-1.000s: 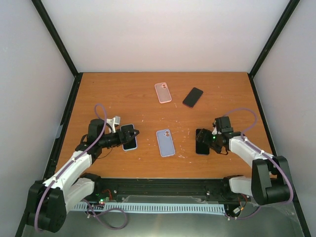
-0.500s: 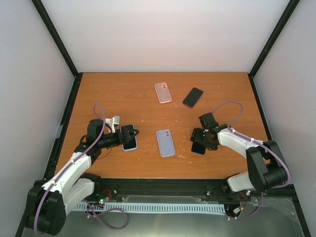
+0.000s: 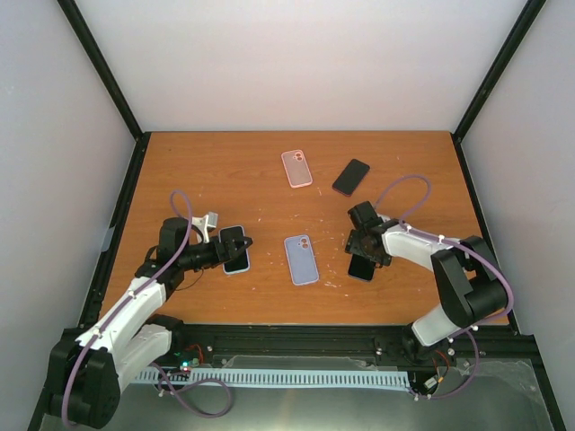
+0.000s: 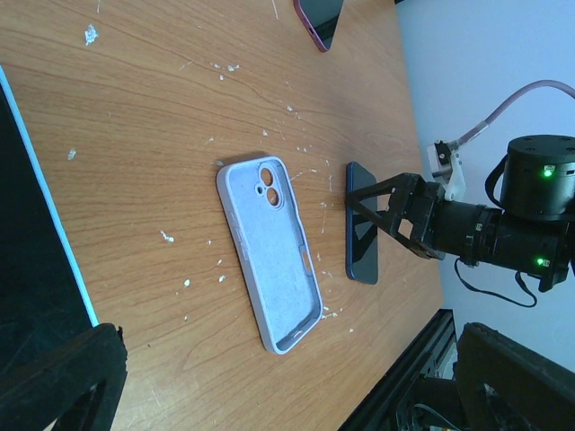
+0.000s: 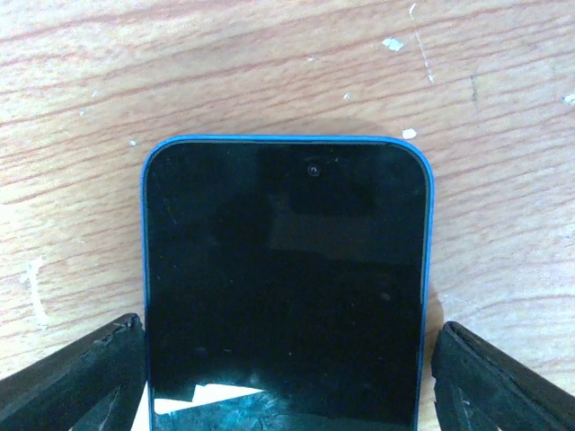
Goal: Put the phone into the phone case
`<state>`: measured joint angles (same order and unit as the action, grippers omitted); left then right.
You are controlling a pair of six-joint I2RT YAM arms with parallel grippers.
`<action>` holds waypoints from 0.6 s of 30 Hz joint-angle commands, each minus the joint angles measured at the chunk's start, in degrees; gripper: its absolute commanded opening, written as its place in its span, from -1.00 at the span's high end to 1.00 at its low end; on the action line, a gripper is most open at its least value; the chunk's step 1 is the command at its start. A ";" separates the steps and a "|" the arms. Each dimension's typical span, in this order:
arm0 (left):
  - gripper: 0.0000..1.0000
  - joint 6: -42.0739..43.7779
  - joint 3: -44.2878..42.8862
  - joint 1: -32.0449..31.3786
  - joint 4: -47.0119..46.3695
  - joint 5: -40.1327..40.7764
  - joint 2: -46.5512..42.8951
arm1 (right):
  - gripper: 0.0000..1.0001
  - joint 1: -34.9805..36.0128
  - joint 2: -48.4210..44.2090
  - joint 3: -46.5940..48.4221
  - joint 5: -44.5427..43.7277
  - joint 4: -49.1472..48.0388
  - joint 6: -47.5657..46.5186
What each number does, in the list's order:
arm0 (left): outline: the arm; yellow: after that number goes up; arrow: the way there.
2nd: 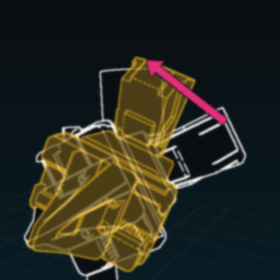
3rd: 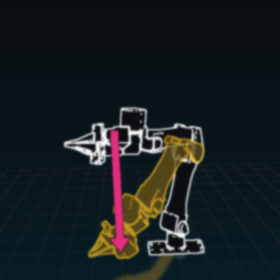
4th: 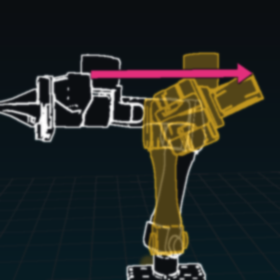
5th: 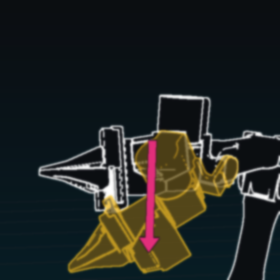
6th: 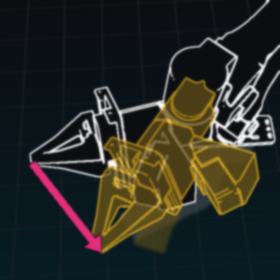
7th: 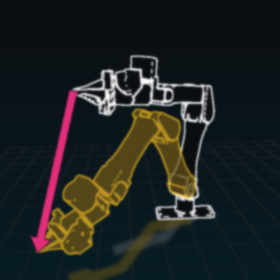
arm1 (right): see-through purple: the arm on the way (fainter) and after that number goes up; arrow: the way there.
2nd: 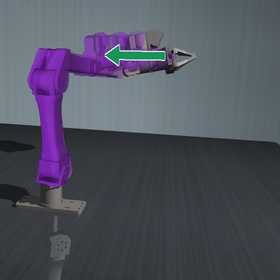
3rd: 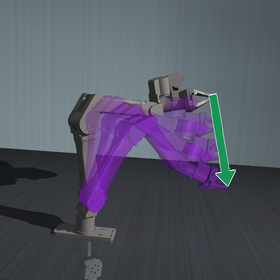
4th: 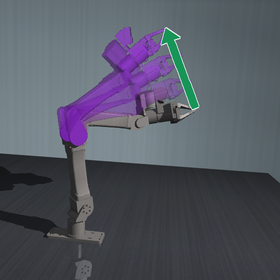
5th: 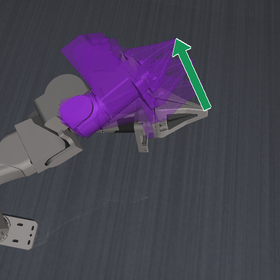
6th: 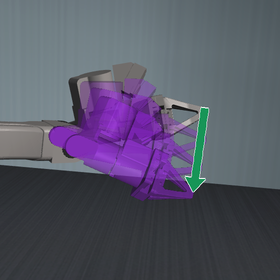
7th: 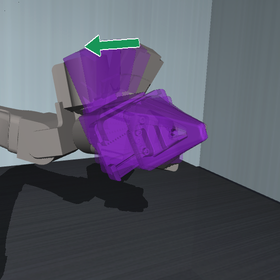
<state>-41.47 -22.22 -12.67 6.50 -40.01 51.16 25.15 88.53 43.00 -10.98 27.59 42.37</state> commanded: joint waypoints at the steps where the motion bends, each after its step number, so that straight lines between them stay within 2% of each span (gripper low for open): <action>1: -0.99 0.29 -0.71 -0.34 0.44 0.46 0.27 | -0.72 1.28 3.97 -2.97 3.35 2.09 2.36; 3: -0.99 0.14 -0.88 -0.35 0.36 0.54 0.45 | -0.80 1.32 4.16 -2.97 3.93 2.17 3.04; 6: -0.99 -0.17 -1.05 -0.34 0.18 0.46 0.67 | -0.81 1.52 4.28 -3.52 4.96 1.56 3.96; 18: -0.98 0.34 0.28 -0.35 0.11 0.88 0.53 | -0.43 4.23 3.48 -1.96 1.64 0.44 0.17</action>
<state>-41.47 -22.22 -12.67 7.27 -39.59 51.70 27.03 89.73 43.42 -14.24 27.38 43.13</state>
